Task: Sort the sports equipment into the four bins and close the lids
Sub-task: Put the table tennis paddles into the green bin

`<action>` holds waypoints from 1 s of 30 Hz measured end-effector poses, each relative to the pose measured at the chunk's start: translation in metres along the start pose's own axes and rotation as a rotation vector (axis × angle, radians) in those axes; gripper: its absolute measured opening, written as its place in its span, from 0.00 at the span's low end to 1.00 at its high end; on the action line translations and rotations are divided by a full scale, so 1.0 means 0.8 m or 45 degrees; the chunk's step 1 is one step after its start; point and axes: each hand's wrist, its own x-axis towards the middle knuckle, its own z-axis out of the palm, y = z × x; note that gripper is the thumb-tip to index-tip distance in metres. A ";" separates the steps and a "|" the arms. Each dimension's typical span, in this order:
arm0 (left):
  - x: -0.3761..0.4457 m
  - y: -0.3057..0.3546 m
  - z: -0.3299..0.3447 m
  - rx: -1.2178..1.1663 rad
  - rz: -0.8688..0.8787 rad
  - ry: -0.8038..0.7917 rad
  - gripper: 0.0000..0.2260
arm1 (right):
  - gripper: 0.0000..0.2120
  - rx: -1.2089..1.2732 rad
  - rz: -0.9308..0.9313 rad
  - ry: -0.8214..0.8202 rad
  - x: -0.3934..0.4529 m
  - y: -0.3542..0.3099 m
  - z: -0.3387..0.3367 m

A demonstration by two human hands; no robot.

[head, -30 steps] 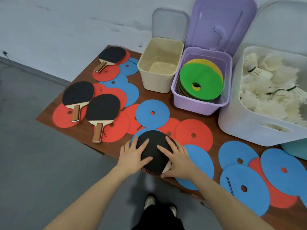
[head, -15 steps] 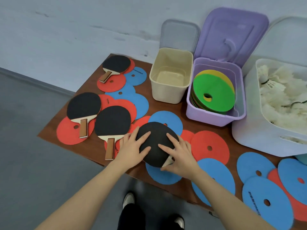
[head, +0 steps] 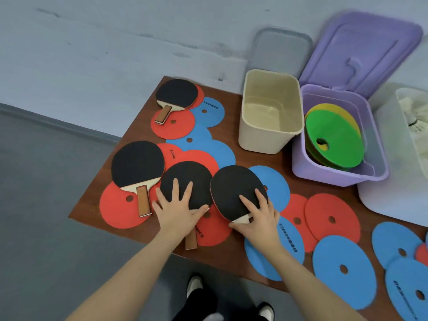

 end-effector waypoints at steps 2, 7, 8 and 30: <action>0.005 0.000 -0.001 -0.019 -0.019 -0.043 0.39 | 0.38 0.016 0.070 0.003 0.002 0.001 0.000; 0.011 0.000 -0.007 0.019 0.054 -0.029 0.44 | 0.37 -0.005 0.115 -0.023 0.006 0.004 -0.001; 0.012 -0.001 -0.008 0.038 0.089 -0.021 0.45 | 0.37 -0.007 0.122 -0.020 0.005 0.005 -0.001; 0.024 0.028 -0.001 -0.066 0.248 0.011 0.41 | 0.39 -0.082 0.277 -0.002 -0.027 0.036 -0.030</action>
